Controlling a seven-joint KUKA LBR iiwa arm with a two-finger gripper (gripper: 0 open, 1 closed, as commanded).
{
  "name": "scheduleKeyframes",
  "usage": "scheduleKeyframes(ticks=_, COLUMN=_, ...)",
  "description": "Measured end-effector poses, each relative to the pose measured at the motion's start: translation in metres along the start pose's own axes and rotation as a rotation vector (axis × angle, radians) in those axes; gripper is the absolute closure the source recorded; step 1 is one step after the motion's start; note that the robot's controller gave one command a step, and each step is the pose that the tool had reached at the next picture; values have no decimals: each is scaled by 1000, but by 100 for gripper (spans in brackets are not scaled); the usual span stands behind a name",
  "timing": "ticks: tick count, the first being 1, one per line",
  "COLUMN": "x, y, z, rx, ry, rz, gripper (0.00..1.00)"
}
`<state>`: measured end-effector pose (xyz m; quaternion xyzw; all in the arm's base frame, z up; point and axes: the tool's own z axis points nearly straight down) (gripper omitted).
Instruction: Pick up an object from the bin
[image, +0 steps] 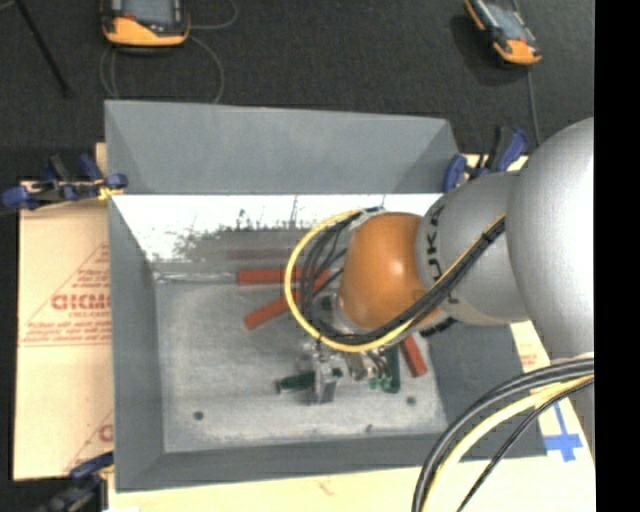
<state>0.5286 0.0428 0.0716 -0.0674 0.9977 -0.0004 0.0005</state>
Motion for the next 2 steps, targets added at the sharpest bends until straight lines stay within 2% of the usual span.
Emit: scheduleKeyframes(ticks=2, x=1, y=0, z=-4, rx=0, ry=2, rz=-1, gripper=100)
